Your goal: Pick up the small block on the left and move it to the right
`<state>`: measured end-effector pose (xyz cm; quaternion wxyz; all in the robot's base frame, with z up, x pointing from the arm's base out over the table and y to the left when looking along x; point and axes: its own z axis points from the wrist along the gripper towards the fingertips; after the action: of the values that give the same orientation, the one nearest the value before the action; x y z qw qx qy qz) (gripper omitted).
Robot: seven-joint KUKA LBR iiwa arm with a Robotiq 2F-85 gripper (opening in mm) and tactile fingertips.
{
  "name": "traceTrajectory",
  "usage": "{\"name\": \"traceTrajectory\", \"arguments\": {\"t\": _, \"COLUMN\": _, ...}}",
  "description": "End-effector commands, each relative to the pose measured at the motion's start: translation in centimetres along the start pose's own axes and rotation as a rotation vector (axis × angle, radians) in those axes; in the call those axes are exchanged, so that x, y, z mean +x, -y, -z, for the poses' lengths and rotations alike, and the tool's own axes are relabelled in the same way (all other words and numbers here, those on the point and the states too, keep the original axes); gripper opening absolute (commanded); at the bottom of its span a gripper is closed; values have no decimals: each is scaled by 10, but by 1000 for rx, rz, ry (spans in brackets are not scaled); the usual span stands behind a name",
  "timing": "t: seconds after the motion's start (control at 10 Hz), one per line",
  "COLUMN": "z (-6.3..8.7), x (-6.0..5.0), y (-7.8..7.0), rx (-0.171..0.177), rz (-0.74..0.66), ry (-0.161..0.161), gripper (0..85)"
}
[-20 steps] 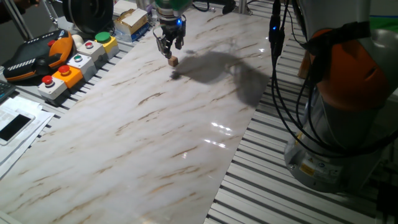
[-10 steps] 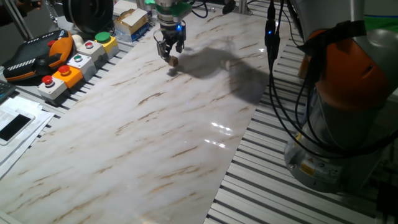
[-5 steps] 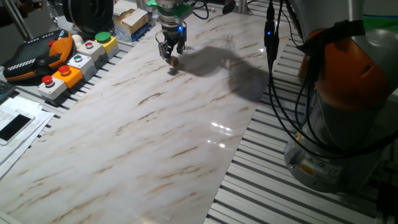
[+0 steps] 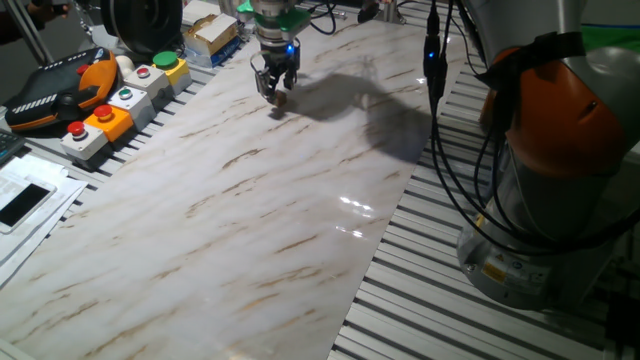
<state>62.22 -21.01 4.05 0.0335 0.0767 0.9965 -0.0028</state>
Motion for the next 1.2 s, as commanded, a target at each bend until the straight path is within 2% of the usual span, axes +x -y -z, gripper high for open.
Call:
{"name": "traceTrajectory", "arguments": {"t": 0.0, "z": -1, "x": 0, "y": 1, "rx": 0, "rz": 0, "ry": -2, "gripper": 637}}
{"name": "traceTrajectory", "arguments": {"t": 1.1, "z": -7, "x": -4, "y": -3, "rx": 2, "rz": -17, "ry": 3, "gripper": 550}}
